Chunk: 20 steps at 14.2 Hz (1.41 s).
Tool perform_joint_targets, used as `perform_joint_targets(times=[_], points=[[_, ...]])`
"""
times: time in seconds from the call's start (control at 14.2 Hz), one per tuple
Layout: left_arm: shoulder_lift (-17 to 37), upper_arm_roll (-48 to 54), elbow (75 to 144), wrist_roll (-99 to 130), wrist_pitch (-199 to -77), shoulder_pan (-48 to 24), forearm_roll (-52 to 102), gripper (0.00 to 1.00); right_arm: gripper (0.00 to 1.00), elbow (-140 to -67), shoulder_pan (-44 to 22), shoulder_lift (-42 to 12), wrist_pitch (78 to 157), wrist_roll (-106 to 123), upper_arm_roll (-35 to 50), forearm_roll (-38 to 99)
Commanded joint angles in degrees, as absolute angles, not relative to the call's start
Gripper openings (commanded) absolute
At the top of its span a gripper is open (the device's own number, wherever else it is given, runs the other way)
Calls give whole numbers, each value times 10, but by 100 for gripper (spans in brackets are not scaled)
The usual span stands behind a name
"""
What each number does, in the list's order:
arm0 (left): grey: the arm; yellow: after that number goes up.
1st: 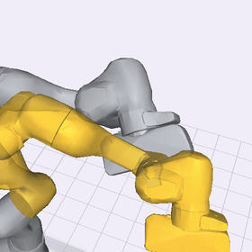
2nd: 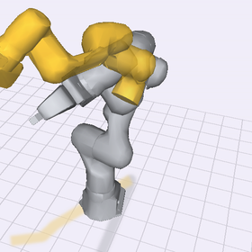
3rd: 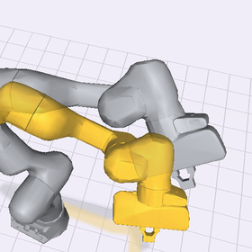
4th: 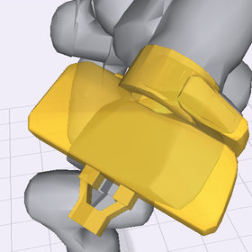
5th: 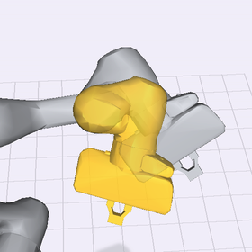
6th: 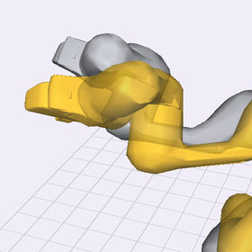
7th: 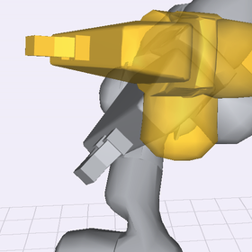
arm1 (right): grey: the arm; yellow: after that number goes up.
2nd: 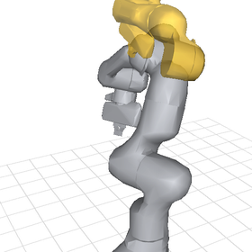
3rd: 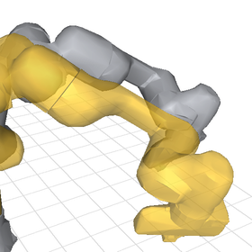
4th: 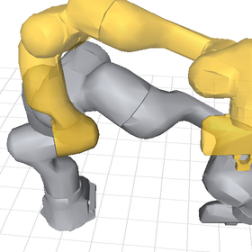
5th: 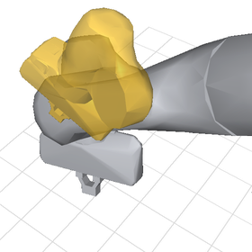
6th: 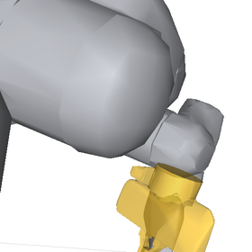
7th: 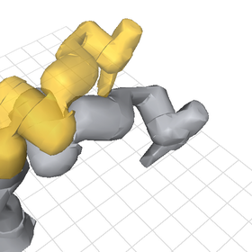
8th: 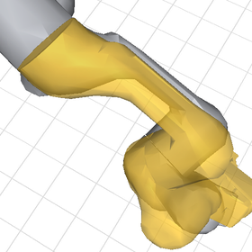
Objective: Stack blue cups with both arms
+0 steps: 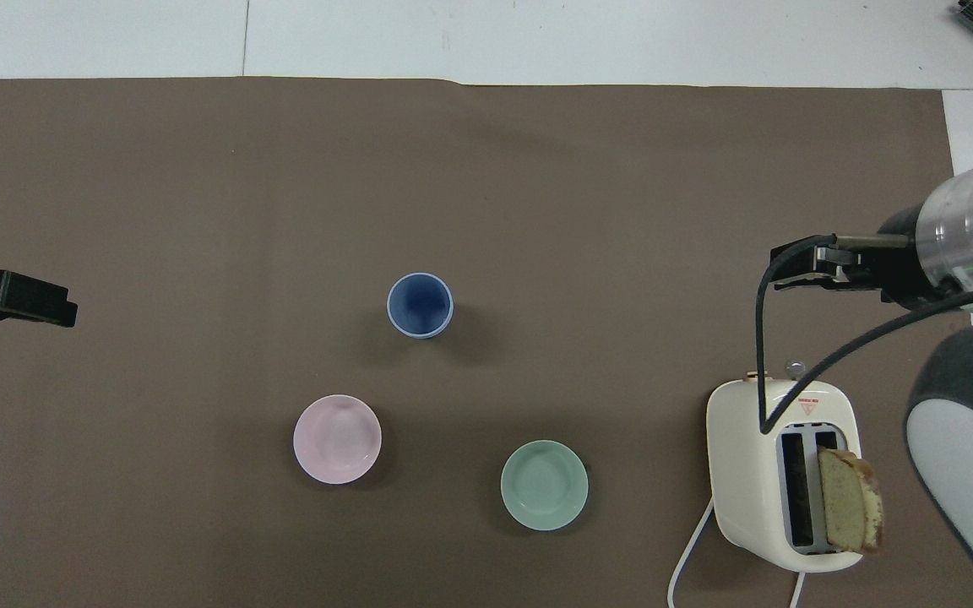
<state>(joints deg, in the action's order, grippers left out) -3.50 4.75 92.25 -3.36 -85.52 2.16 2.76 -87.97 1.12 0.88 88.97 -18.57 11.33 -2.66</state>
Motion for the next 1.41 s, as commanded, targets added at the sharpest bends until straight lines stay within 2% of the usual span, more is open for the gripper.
perform_joint_targets(times=[0.0, 1.34], points=[[-33, 54, 914, -36, -846, 30, 18, 100, 100, -874, -31, 11, 880, -169, 58, -11], [-33, 54, 914, -36, -846, 30, 18, 100, 100, -880, -27, 14, 858, -126, 55, 9]])
